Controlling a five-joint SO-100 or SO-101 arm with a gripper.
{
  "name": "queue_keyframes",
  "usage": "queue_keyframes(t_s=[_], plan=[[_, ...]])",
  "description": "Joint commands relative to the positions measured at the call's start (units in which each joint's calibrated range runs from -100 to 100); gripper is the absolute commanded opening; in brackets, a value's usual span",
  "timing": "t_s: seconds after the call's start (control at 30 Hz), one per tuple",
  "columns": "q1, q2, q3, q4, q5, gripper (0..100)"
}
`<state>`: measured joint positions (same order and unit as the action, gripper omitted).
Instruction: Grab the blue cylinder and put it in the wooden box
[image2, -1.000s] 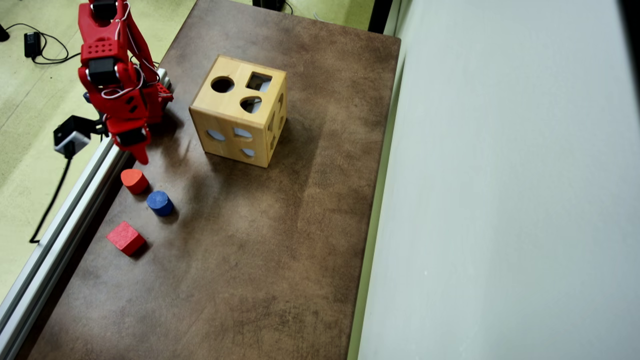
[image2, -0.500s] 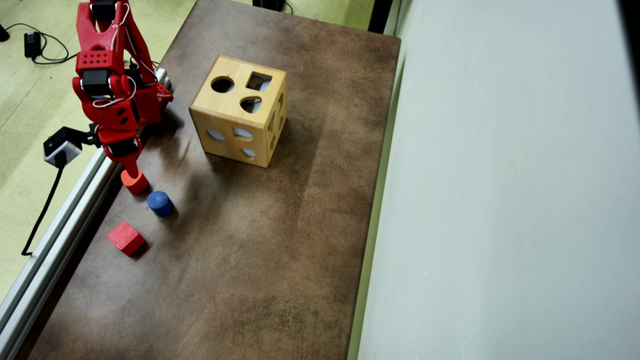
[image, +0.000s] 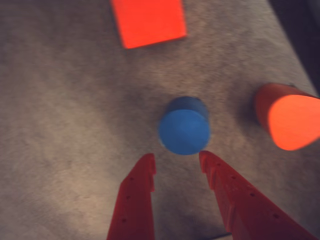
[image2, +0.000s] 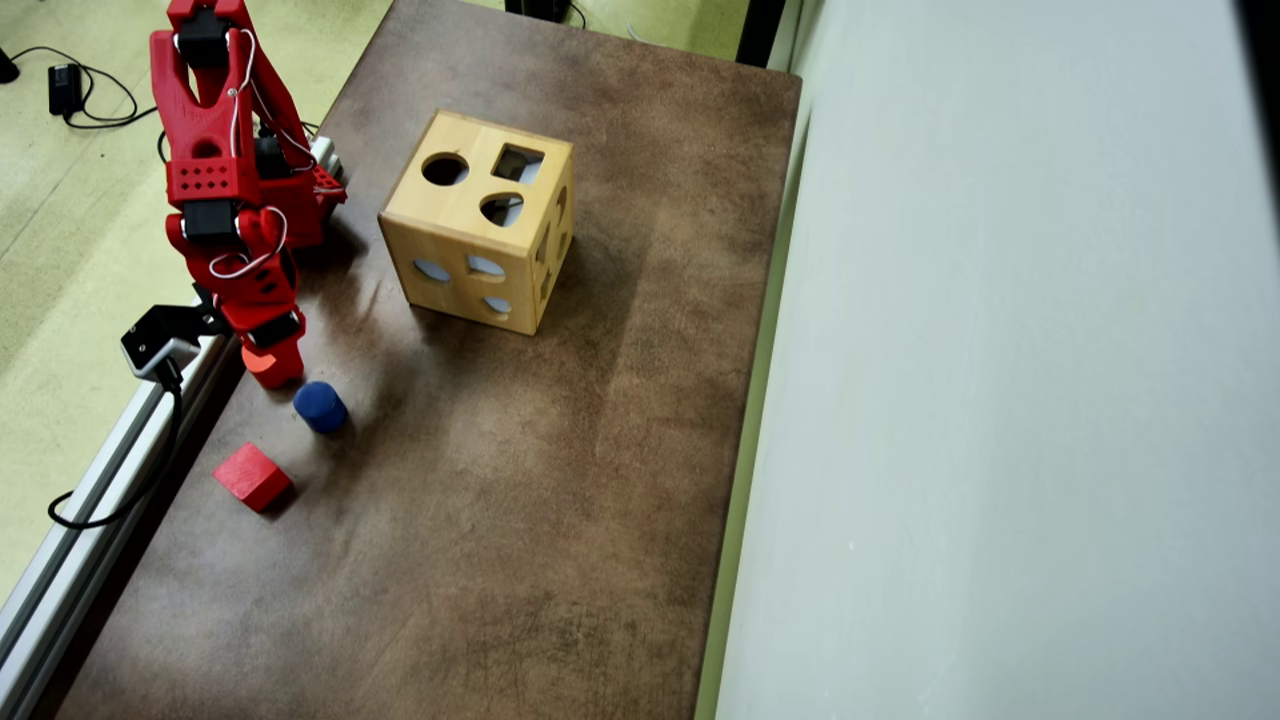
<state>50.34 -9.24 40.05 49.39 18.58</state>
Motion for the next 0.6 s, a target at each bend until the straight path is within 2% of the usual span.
queue_keyframes(t_s=[0.0, 0.27, 0.57], plan=[[-1.46, -0.15, -0.42, -1.83, 0.29, 17], [-2.27, -0.15, -0.24, -0.86, 0.29, 24], [-1.90, -0.23, 5.66, -0.86, 0.20, 25]])
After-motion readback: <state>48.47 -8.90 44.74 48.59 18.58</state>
